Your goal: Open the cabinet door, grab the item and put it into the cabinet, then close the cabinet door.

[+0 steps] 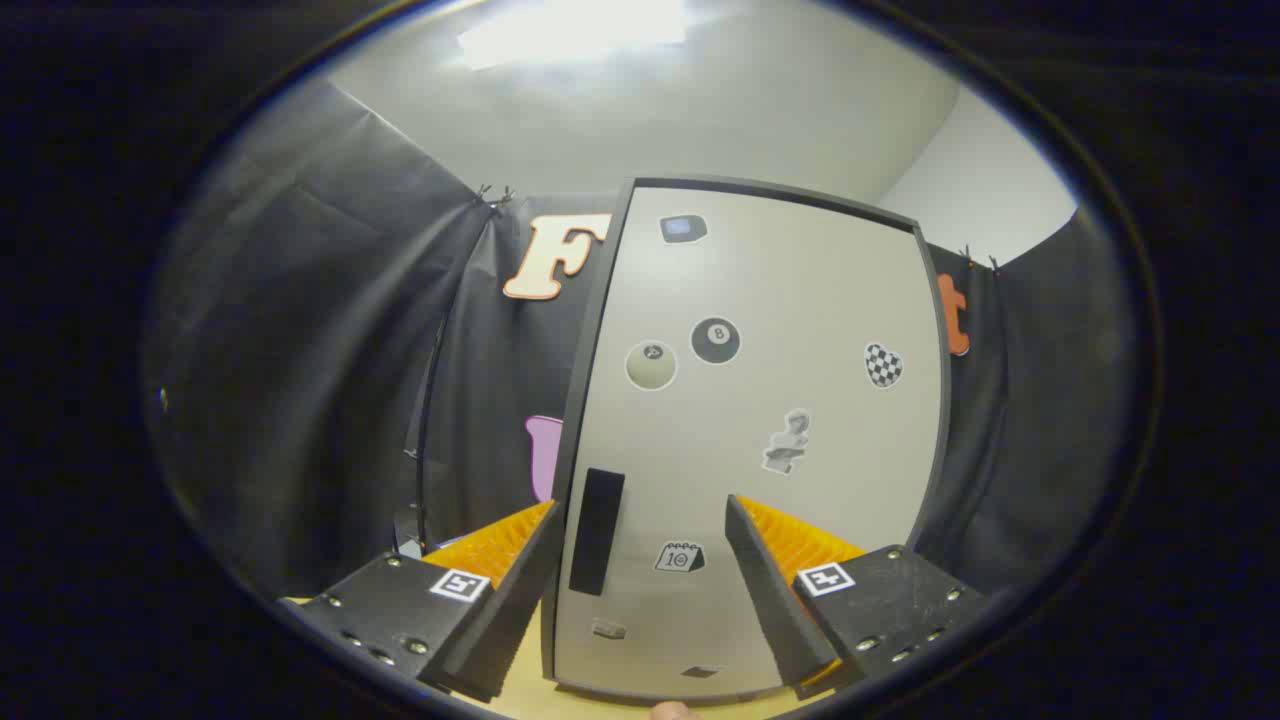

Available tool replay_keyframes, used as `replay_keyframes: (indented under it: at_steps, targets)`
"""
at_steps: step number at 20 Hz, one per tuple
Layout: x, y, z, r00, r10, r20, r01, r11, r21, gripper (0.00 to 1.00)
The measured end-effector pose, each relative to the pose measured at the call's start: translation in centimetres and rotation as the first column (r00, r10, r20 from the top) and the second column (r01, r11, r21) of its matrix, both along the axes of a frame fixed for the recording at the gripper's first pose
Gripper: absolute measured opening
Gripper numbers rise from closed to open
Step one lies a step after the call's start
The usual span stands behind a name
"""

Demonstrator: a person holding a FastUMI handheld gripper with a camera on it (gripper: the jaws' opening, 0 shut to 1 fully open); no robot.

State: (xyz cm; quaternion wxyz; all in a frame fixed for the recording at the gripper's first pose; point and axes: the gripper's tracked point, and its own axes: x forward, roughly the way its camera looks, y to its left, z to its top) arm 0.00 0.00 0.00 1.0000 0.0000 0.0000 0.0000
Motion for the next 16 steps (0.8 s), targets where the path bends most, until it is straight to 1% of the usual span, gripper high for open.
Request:
replay_keyframes:
  at_steps: [6, 10, 16]
  targets:
    - [1.2, 1.0, -0.8, 1.0, 0.011, -0.017, -0.011, 1.0, 0.004, 0.96]
    - [2.5, 1.7, -2.1, 0.999, 0.015, -0.05, -0.015, 1.0, -0.003, 0.96]
    - [5.1, 2.3, -3.8, 0.996, -0.007, -0.09, 0.006, 1.0, -0.005, 0.96]
